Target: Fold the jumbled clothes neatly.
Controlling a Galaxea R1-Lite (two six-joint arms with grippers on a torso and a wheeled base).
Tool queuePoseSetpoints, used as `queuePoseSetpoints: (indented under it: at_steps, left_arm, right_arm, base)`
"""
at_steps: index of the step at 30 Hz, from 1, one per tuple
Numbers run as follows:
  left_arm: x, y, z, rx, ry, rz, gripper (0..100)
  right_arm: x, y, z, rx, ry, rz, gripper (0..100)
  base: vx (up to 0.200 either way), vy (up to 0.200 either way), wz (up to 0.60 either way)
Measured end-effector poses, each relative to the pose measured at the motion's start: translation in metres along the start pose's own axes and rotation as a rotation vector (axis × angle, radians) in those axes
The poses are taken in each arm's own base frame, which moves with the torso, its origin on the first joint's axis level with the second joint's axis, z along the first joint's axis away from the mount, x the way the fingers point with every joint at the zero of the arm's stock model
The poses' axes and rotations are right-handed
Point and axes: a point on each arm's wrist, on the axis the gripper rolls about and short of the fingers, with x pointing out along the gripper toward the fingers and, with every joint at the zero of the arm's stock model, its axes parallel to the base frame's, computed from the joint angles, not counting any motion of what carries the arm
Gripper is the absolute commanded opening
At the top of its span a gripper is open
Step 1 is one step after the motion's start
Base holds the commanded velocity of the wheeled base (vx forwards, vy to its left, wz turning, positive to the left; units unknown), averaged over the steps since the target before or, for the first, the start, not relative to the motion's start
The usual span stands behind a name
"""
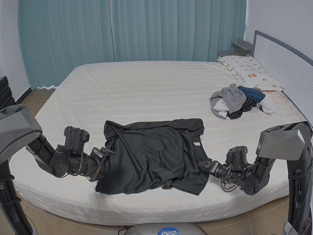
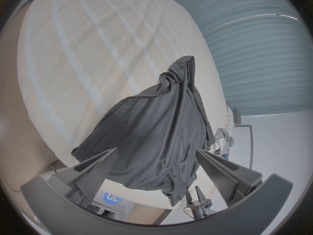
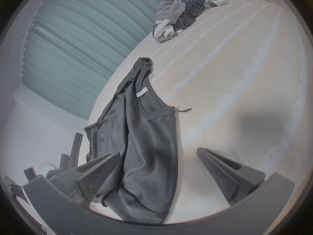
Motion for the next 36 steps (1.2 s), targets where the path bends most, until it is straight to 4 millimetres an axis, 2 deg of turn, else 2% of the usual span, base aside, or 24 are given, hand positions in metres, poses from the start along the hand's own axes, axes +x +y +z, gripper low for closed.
queuePoseSetpoints:
  at_steps: [3,4,14,20,29,36]
  left_arm:
    - [0.000,-0.001,0.000,0.000,-0.002,-0.003,100]
    - [0.000,-0.001,0.001,0.000,-0.002,-0.003,100]
    - [0.001,0.001,0.004,-0.004,-0.011,0.002,100]
    - [0.002,0.006,0.010,0.009,-0.026,0.019,100]
    - [0.002,0.016,0.016,0.086,-0.057,0.066,100]
    - [0.002,0.027,0.009,0.178,-0.038,0.116,100]
  right_arm:
    - [0.003,0.001,-0.001,-0.003,0.000,0.004,100]
    - [0.004,0.001,-0.001,-0.004,-0.001,0.006,0]
    - [0.008,-0.001,-0.005,-0.008,-0.011,-0.016,0]
    - [0.000,-0.005,-0.005,0.010,0.009,-0.026,0]
    - [-0.042,-0.022,0.002,0.081,0.102,-0.019,0]
    - [-0.068,-0.043,0.017,0.021,0.133,-0.010,0]
  base:
    - [0.000,0.000,0.00]
    - [0.000,0.000,0.00]
    - [0.000,0.000,0.00]
    - [0.000,0.000,0.00]
    - [0.000,0.000,0.00]
    - [0.000,0.000,0.00]
